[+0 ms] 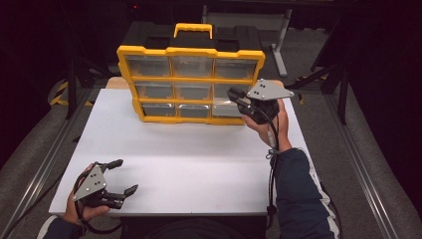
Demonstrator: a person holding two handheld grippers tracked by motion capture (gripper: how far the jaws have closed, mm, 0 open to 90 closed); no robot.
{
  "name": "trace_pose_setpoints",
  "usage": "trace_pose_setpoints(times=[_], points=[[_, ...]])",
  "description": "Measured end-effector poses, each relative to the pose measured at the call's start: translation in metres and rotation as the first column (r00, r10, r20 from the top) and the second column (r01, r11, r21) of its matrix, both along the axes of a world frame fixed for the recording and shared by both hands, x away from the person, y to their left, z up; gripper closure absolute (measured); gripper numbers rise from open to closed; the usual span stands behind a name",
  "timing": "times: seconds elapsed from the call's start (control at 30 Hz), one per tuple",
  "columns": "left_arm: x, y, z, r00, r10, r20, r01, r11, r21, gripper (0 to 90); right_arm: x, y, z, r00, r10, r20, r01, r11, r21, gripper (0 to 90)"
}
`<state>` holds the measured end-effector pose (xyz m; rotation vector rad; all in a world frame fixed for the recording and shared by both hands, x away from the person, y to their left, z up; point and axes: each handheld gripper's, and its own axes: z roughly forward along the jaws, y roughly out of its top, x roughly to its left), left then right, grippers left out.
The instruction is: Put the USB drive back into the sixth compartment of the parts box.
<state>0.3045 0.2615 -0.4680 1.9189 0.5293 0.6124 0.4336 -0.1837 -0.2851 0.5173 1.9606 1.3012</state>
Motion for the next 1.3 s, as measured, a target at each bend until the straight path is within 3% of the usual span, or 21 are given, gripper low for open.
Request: trace_pose_setpoints(times=[0.6, 1.3], points=[[0.0, 0.0, -0.001, 1.0, -0.001, -0.002, 0.001, 1.0, 0.004, 9.2, 0.025, -0.007, -0.004, 0.9971, -0.072, -0.022, 0.073, 0.9972, 0.016, 79.5], [0.0, 0.0, -0.001, 1.0, -0.002, -0.003, 0.002, 1.0, 0.009, 9.3, 0.036, -0.015, -0.02, 0.9921, -0.113, -0.054, 0.115, 0.9929, 0.032, 79.4]])
